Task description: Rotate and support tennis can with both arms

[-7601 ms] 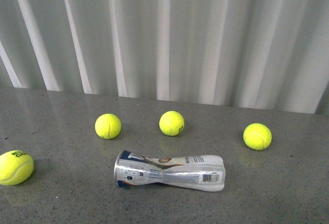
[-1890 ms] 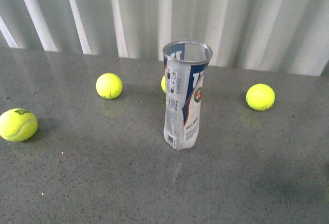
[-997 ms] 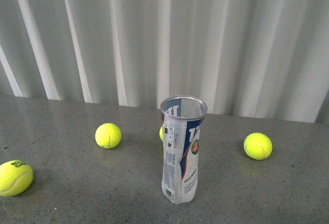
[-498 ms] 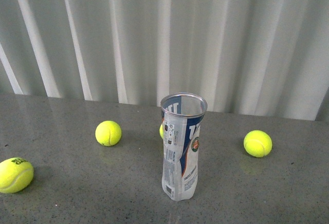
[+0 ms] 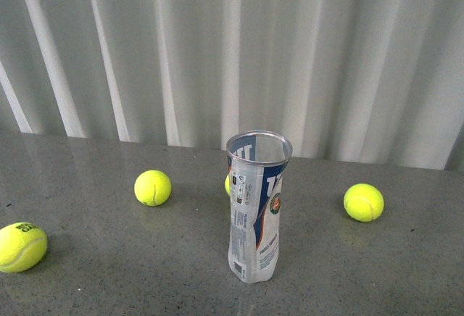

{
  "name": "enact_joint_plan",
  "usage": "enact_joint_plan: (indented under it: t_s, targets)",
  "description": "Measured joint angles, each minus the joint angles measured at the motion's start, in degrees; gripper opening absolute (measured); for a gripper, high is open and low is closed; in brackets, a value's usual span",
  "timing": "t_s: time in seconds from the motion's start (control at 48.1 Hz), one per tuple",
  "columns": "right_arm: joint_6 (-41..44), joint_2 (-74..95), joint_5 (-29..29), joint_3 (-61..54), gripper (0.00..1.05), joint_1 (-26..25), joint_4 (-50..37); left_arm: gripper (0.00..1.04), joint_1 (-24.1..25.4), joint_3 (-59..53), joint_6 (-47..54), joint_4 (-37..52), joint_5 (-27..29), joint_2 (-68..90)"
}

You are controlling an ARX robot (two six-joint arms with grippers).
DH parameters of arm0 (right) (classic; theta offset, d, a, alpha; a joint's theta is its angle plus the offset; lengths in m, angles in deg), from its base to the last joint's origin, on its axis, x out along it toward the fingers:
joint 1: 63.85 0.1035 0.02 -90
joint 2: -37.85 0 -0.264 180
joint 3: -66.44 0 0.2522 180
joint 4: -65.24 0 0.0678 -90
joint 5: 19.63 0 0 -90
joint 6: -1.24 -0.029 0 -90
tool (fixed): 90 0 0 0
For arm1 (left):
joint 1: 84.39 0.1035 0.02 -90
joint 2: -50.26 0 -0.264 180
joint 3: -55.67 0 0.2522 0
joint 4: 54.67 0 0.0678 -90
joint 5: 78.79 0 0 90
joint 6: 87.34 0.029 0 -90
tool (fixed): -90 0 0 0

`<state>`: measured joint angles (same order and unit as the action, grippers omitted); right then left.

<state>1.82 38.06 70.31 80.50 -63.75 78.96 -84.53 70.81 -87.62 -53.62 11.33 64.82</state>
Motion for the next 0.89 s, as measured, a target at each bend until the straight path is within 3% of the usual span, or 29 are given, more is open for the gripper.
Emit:
enact_joint_plan:
  t_s: [0.27,0.353,0.54,0.893]
  targets:
    - [0.00,0.00,0.00,0.00,0.97,0.00,0.00,0.04,0.00,0.00,0.00,-4.50,0.00,-4.48]
    - [0.00,0.02,0.00,0.00,0.97,0.00,0.00,0.04,0.00,0.02,-0.02,-13.88,-0.11,-11.80]
    - [0.00,0.00,-0.02,0.00,0.97,0.00,0.00,0.04,0.00,0.02,-0.02,-14.69,-0.11,-14.34]
    - [0.00,0.00,-0.02,0.00,0.97,0.00,0.00,0.70,0.00,0.02,-0.02,-14.73,-0.09,-14.36]
